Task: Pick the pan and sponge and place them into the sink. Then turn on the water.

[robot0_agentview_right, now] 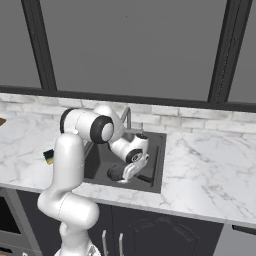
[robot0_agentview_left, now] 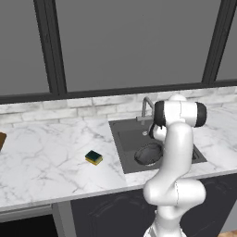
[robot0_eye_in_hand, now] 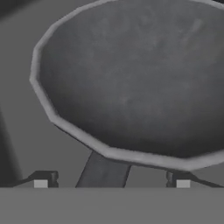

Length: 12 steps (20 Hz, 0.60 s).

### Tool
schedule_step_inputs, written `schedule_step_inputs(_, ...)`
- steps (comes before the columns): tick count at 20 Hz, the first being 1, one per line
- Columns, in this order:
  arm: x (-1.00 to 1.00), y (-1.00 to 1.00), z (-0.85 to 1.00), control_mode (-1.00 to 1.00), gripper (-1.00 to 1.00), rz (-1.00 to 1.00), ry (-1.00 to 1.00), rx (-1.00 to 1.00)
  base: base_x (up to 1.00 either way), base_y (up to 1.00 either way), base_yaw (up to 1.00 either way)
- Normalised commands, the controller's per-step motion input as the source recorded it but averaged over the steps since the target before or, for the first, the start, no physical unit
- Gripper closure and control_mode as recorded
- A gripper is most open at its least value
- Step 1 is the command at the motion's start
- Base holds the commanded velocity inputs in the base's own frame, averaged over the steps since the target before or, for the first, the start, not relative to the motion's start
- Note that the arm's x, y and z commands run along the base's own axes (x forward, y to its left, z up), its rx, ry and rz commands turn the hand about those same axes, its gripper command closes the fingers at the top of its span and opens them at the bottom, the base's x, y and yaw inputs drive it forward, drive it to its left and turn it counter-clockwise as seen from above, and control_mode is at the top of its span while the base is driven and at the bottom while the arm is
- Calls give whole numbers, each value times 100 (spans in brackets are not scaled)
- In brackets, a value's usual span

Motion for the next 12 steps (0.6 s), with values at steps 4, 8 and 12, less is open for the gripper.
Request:
schedule_step_inputs(4,-31,27,-25,-100,-100,-10,8,4,0,0,0)
schedule_step_inputs(8,-30,21,-2,-100,-100,-10,12,7,0,0,0)
schedule_step_inputs(12,-17,31,38,-100,-100,-7,-1,2,0,0,0)
